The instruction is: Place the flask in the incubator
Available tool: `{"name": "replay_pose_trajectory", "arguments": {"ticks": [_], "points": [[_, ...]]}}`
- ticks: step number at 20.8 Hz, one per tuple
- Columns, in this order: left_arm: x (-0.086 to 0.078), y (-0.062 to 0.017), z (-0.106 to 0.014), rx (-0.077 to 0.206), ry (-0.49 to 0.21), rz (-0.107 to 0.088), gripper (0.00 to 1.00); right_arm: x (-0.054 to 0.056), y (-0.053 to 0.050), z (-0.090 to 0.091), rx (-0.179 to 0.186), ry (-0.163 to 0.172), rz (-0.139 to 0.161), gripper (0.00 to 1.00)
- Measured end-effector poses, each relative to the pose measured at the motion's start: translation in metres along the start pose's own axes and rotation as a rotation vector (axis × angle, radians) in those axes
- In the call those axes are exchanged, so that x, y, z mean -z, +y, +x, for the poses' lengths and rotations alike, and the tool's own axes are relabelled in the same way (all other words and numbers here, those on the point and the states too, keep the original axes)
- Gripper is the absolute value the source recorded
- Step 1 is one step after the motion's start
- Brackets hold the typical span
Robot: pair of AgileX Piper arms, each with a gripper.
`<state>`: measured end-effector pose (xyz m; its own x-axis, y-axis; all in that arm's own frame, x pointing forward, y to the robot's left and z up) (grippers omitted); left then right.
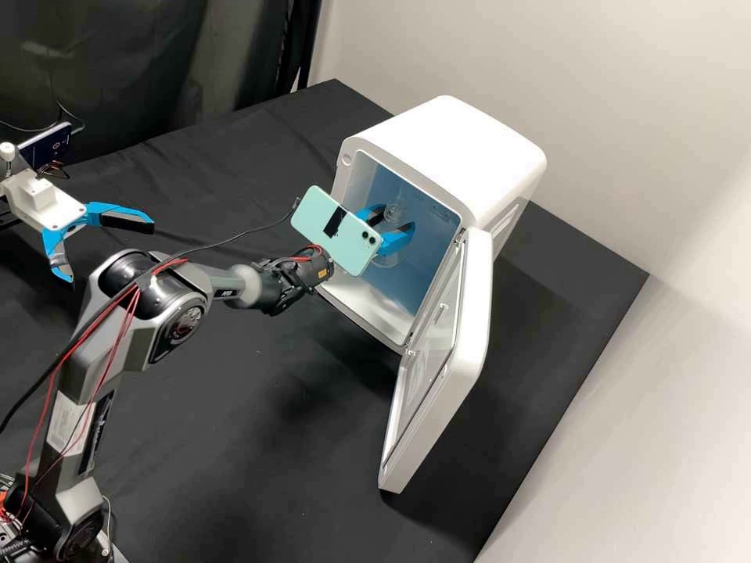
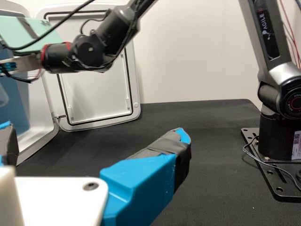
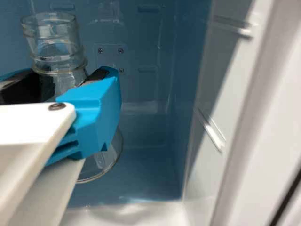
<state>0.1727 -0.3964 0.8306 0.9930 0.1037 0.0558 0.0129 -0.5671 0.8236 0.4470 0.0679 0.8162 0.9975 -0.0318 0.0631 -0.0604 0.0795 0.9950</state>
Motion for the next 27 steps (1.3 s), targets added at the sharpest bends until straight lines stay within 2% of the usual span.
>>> {"name": "replay_pose_trajectory", "arguments": {"ticks": [1, 3, 5, 8, 11, 15, 16, 17, 19, 22, 27], "points": [[0.000, -0.0005, 0.000, 0.003, -0.001, -0.001, 1.00, 0.002, -0.001, 0.006, 0.001, 0.004, -0.014, 0.00], [0.000, -0.0013, 0.000, 0.007, 0.001, -0.003, 1.00, 0.003, 0.000, 0.014, -0.001, -0.005, -0.013, 0.00], [0.000, -0.0013, 0.001, 0.007, 0.000, -0.003, 1.00, 0.006, 0.000, 0.027, -0.005, 0.004, -0.018, 0.00], [0.000, -0.0013, 0.001, 0.007, 0.000, -0.003, 1.00, 0.008, -0.006, 0.042, -0.001, -0.005, -0.013, 0.00], [0.000, -0.0013, 0.001, 0.007, 0.000, -0.003, 1.00, 0.008, -0.013, 0.060, 0.023, -0.040, -0.005, 0.00], [0.000, -0.0015, 0.001, 0.008, 0.000, -0.003, 1.00, 0.011, -0.015, 0.081, 0.047, -0.071, -0.002, 0.00], [0.000, -0.0015, 0.001, 0.008, 0.000, -0.003, 1.00, 0.012, -0.014, 0.086, 0.046, -0.076, -0.012, 0.00], [0.000, -0.0015, 0.001, 0.008, 0.000, -0.003, 1.00, 0.014, -0.014, 0.090, 0.041, -0.075, -0.042, 0.00], [0.000, -0.0015, 0.001, 0.008, 0.000, -0.003, 1.00, 0.019, -0.010, 0.095, 0.027, -0.070, -0.078, 0.00], [0.000, -0.0015, 0.001, 0.008, 0.000, -0.003, 1.00, 0.024, -0.007, 0.099, 0.018, -0.064, -0.111, 0.00], [0.000, -0.0015, 0.001, 0.008, 0.000, -0.003, 1.00, 0.025, -0.006, 0.100, 0.019, -0.065, -0.114, 0.00]]}}
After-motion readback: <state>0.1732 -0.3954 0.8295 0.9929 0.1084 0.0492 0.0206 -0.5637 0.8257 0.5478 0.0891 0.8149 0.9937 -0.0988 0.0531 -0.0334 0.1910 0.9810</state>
